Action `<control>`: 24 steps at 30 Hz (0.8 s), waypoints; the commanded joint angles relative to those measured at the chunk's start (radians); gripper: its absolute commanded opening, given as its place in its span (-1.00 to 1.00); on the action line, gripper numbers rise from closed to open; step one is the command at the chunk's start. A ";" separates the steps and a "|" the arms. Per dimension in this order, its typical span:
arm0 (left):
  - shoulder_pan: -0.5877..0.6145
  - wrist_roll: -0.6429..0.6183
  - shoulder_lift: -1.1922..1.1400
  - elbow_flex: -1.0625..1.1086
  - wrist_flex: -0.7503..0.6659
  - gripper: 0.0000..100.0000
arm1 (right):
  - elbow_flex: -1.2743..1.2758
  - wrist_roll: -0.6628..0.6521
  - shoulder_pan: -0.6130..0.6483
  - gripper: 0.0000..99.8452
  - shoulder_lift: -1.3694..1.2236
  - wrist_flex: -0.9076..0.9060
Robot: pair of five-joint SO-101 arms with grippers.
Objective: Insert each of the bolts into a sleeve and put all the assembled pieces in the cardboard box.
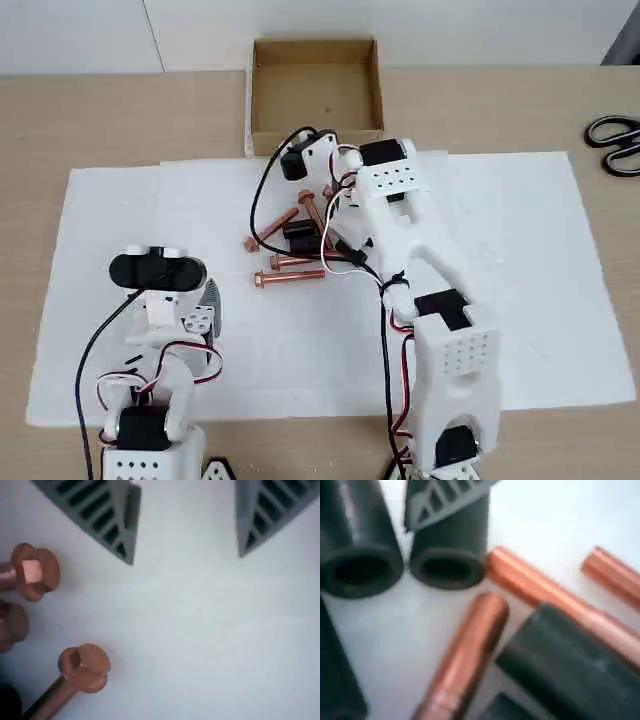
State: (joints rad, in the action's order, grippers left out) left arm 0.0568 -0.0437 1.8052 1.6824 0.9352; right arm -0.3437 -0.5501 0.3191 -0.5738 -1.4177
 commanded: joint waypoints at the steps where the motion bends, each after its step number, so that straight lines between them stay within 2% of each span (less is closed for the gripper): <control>1: 0.009 0.003 0.017 -0.005 -0.026 -0.74 | 0.005 -0.038 0.010 -0.72 -0.010 -0.050; 24: 0.009 0.003 0.017 -0.005 -0.026 -0.74 | 0.003 -0.081 0.039 -0.71 -0.044 0.007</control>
State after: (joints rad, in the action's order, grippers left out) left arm 0.0568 -0.0437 1.8052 1.6824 0.9352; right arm -0.3391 -0.6206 0.3176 -0.5969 -1.4208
